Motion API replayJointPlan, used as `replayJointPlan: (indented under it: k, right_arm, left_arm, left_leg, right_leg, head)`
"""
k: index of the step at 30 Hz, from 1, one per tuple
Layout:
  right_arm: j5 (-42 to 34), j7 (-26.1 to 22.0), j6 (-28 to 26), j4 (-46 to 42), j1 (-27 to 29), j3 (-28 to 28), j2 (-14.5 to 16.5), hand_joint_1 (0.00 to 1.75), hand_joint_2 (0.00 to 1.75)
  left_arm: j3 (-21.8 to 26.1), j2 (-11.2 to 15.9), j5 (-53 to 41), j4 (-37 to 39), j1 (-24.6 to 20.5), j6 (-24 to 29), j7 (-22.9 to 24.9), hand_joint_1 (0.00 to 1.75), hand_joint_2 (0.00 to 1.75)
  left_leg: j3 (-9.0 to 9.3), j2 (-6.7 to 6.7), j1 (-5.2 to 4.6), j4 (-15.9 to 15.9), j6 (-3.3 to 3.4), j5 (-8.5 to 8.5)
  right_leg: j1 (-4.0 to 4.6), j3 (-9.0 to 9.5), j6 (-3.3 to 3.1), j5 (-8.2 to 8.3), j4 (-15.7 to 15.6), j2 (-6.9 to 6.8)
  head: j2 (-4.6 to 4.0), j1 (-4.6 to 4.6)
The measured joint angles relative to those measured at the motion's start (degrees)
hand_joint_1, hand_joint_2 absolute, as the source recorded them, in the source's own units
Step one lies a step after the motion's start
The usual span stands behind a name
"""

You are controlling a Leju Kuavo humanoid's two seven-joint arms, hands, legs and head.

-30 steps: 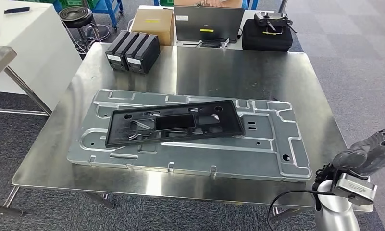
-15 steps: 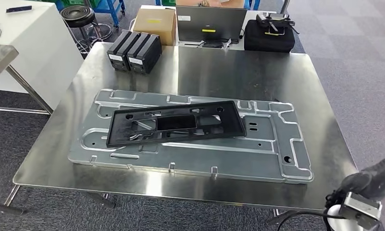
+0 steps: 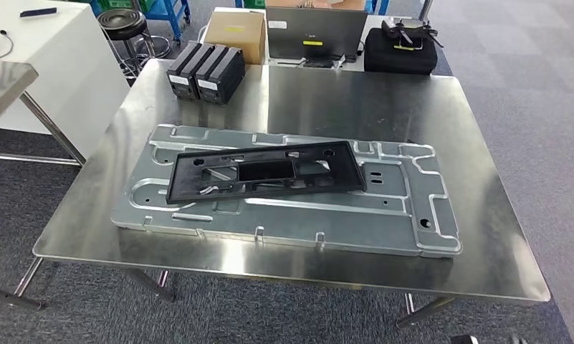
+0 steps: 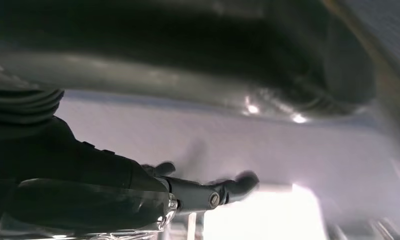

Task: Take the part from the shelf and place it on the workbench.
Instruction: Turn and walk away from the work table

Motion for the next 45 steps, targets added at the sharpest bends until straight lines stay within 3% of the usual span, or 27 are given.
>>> replayJointPlan:
  k: [2,4,6,7,8,9,11,13,15,17,18,21,22,23,24,26,28,29,32,34,36,37,38,40,42,44,45]
  right_arm:
    - [0.6,2.1,1.5,5.8,-0.9,-1.6,-0.3,0.0,0.0]
    - [1.1,5.6,3.7,9.9,-1.7,-2.9,-0.5,0.0,0.0]
    - [1.3,9.6,5.5,13.0,-2.1,-4.2,-0.5,0.0,0.0]
    - [1.3,11.4,6.0,14.2,-2.1,-4.8,-0.6,0.0,0.0]
    - [1.3,12.9,6.2,15.0,-2.2,-5.3,-0.6,0.0,0.0]
    - [1.3,14.1,6.3,15.6,-2.2,-5.8,-0.6,0.0,0.0]
    - [1.6,15.8,6.2,16.5,-2.3,-6.6,-0.6,0.0,0.0]
    - [2.1,16.8,5.9,17.1,-2.5,-7.5,-0.7,0.0,0.0]
    - [2.4,17.2,5.5,17.5,-2.7,-8.2,-0.8,0.0,0.0]
    - [2.5,17.3,5.3,17.7,-2.7,-8.8,-1.2,0.0,0.0]
    - [2.5,17.4,5.3,17.9,-2.7,-9.1,-1.4,0.0,0.0]
    - [2.6,17.5,5.1,18.2,-2.7,-9.5,-1.7,0.0,0.0]
    - [2.7,17.4,5.0,18.3,-2.8,-9.6,-1.8,0.0,0.0]
    - [3.0,17.3,4.8,18.4,-2.8,-9.9,-1.8,0.0,0.0]
    - [3.1,16.9,4.4,18.5,-2.9,-10.1,-1.9,0.0,0.0]
    - [1.8,13.6,2.9,18.5,-3.1,-11.0,-2.0,0.0,0.0]
    - [-2.1,7.1,1.3,18.0,-3.7,-12.8,-2.0,0.0,0.0]
    - [-3.8,4.3,1.1,17.8,-4.0,-14.0,-2.1,0.0,0.0]
    - [-3.7,4.4,1.9,17.4,-4.4,-16.9,-2.8,0.0,0.0]
    - [-1.0,9.8,3.6,17.5,-4.5,-17.8,-3.2,0.0,0.0]
    - [2.3,16.2,6.9,18.0,-4.6,-18.0,-3.2,0.0,0.0]
    - [3.9,19.1,9.2,18.5,-4.5,-18.0,-3.0,0.0,0.0]
    - [5.3,21.6,11.7,19.0,-4.5,-17.9,-2.7,0.0,0.0]
    - [7.2,25.0,16.8,20.0,-4.5,-17.6,-1.9,0.0,0.0]
    - [7.9,26.9,20.5,20.7,-4.5,-17.4,-0.7,0.0,0.0]
    - [8.0,27.8,22.2,21.4,-4.6,-17.4,0.4,0.0,0.0]
    - [8.0,28.0,22.5,21.6,-4.6,-17.4,0.7,0.0,0.0]
  left_arm:
    - [0.3,0.0,0.0,0.0,0.0,-0.2,0.0,0.0,0.0]
    - [0.6,-0.1,-0.1,0.0,0.1,-0.4,0.0,0.0,0.0]
    - [0.8,-0.1,-0.1,0.0,0.1,-0.5,0.0,0.0,0.0]
    - [0.8,-0.1,-0.1,0.0,0.1,-0.5,0.0,0.0,0.0]
    - [0.9,-0.1,-0.1,0.0,0.1,-0.5,0.0,0.0,0.0]
    - [0.9,-0.1,-0.1,0.0,0.1,-0.5,0.0,0.0,0.0]
    - [0.9,-0.1,-0.1,0.0,0.0,-0.5,0.0,0.0,0.0]
    - [0.9,0.0,-0.1,0.0,-0.2,-0.6,0.0,0.0,0.0]
    - [0.9,0.0,-0.1,0.0,-0.4,-0.8,0.0,0.0,0.0]
    - [1.0,0.0,-0.1,0.0,-0.4,-0.9,0.0,0.0,0.0]
    - [1.0,0.0,-0.1,0.0,-0.4,-0.9,0.0,0.0,0.0]
    - [1.0,0.0,-0.1,0.0,-0.3,-0.9,0.0,0.0,0.0]
    - [1.0,0.0,-0.1,0.0,-0.3,-1.0,0.0,0.0,0.0]
    - [1.0,0.0,-0.1,0.0,-0.2,-1.0,0.0,0.0,0.0]
    - [1.0,0.0,0.0,0.0,-0.2,-1.0,0.0,0.0,0.0]
    - [1.2,-0.1,0.0,0.0,-0.3,-1.1,0.0,0.0,0.0]
    - [1.5,-0.1,0.0,0.0,-0.3,-1.0,0.0,0.0,0.0]
    - [1.7,-0.2,0.0,0.0,-0.3,-0.9,0.1,0.0,0.0]
    - [2.3,-0.2,0.0,0.0,-0.2,-0.9,0.1,0.0,0.0]
    - [2.5,-0.2,0.0,0.0,0.0,-1.2,0.2,0.0,0.0]
    - [2.5,-0.3,-0.1,0.0,0.1,-1.3,0.3,0.0,0.0]
    - [2.5,-0.3,-0.1,0.0,0.0,-1.3,0.5,0.0,0.0]
    - [2.4,-0.3,-0.1,0.0,0.0,-1.2,0.6,0.0,0.0]
    - [2.4,-0.4,-0.1,0.0,0.0,-1.0,0.7,0.0,0.0]
    - [2.4,-0.3,-0.1,0.0,-0.1,-0.8,0.7,0.0,0.0]
    - [2.3,-0.3,-0.1,0.0,-0.4,-0.7,0.7,0.0,0.0]
    - [2.3,-0.3,-0.1,0.0,-0.5,-0.7,0.7,0.0,0.0]
  left_leg:
    - [-0.31,0.1,0.08,0.4,-0.71,-0.61]
    - [-1.53,0.2,0.16,4.1,-1.14,-5.06]
    - [-3.04,0.23,0.22,11.2,-1.41,-10.96]
    - [-3.29,0.22,0.23,14.4,-1.49,-12.46]
    - [-2.79,0.23,0.23,16.1,-1.52,-12.5]
    - [-1.37,0.23,0.22,15.8,-1.49,-11.27]
    - [4.3,0.22,0.19,9.5,-1.14,-8.49]
    - [9.96,0.2,-0.07,1.3,-0.59,-8.77]
    - [11.59,0.2,-0.42,-1.9,0.05,-9.56]
    - [10.7,0.43,-0.29,-2.1,0.88,-8.49]
    - [10.08,0.59,-0.18,-2.3,1.35,-7.77]
    - [7.56,0.96,-0.12,-2.3,2.03,-5.66]
    - [6.67,1.05,-0.14,-2.2,1.99,-5.01]
    - [5.8,1.12,-0.15,-2.1,1.9,-4.4]
    - [4.89,1.16,-0.13,-1.8,1.77,-3.84]
    - [3.16,1.17,-0.08,-1.1,1.36,-2.89]
    - [1.86,1.18,-0.17,-0.3,0.75,-2.14]
    - [1.52,1.21,-0.21,-0.1,0.4,-1.75]
    - [0.96,1.18,-0.04,0.1,-0.66,-0.91]
    - [-0.03,1.04,0.14,2.6,-1.21,-4.24]
    - [-1.59,0.99,0.3,8.9,-1.53,-10.41]
    - [-2.11,0.99,0.33,12.5,-1.63,-12.48]
    - [-2.08,0.99,0.33,15.0,-1.68,-13.04]
    - [0.48,0.98,0.3,14.9,-1.52,-10.5]
    - [6.46,0.95,0.06,7.8,-0.87,-8.35]
    - [11.82,0.93,-0.37,-0.2,-0.11,-9.44]
    - [13.0,0.94,-0.58,-2.3,0.25,-10.13]
  right_leg:
    - [-0.21,-0.7,-0.87,0.96,-0.2,-0.07]
    - [-0.45,-1.89,-1.66,2.2,-0.5,-0.19]
    - [-0.31,-3.41,-2.0,3.3,-0.4,-0.26]
    - [-0.24,-4.28,-2.0,3.89,-0.3,-0.3]
    - [-0.18,-5.26,-1.97,4.48,-0.1,-0.34]
    - [-0.16,-6.23,-1.9,5.01,0.2,-0.35]
    - [-0.13,-7.91,-1.62,5.89,0.9,-0.32]
    - [-0.03,-8.79,-1.08,6.61,1.6,-0.29]
    - [-0.05,-9.09,-0.37,7.53,1.7,-0.31]
    - [-0.22,-9.53,0.33,7.76,1.9,-0.17]
    - [-0.28,-10.0,0.66,6.46,2.7,-0.05]
    - [-0.59,-12.34,1.57,-1.97,11.5,0.11]
    - [-0.69,-12.8,1.84,-3.58,14.9,0.1]
    - [-0.8,-12.61,2.05,-3.67,17.0,0.1]
    - [-0.94,-11.55,2.19,-2.57,17.3,0.09]
    - [-1.18,-6.47,2.22,0.33,12.0,0.08]
    - [-1.02,-0.68,1.73,0.19,3.7,0.12]
    - [-0.85,0.86,1.33,-0.49,1.0,0.13]
    - [-0.62,0.61,-0.09,-0.12,-0.5,-0.12]
    - [-0.73,-0.58,-1.04,1.23,-0.7,-0.45]
    - [-0.53,-2.27,-1.54,2.57,-0.7,-0.59]
    - [-0.39,-3.26,-1.59,3.27,-0.6,-0.6]
    - [-0.28,-4.32,-1.61,3.97,-0.4,-0.61]
    - [-0.12,-6.54,-1.53,5.24,0.2,-0.6]
    - [-0.02,-8.27,-1.27,6.25,0.9,-0.59]
    - [-0.06,-9.04,-0.74,7.18,1.4,-0.68]
    - [-0.18,-9.17,-0.38,7.71,1.4,-0.74]
  head:
    - [0.0,0.01]
    - [0.0,0.01]
    - [0.0,0.0]
    - [0.0,0.0]
    - [0.0,0.0]
    - [0.0,0.0]
    - [0.0,-0.01]
    - [0.0,-0.01]
    - [0.0,0.0]
    - [0.0,0.0]
    - [0.0,0.0]
    - [0.0,0.0]
    - [0.0,0.0]
    - [0.0,0.0]
    - [0.0,0.0]
    - [0.0,0.0]
    - [0.0,0.0]
    - [0.0,0.0]
    - [0.0,0.0]
    - [0.0,-0.01]
    - [0.0,-0.01]
    - [0.0,-0.01]
    - [0.0,-0.01]
    - [0.0,-0.02]
    - [0.0,-0.02]
    - [0.0,-0.02]
    - [0.0,-0.02]
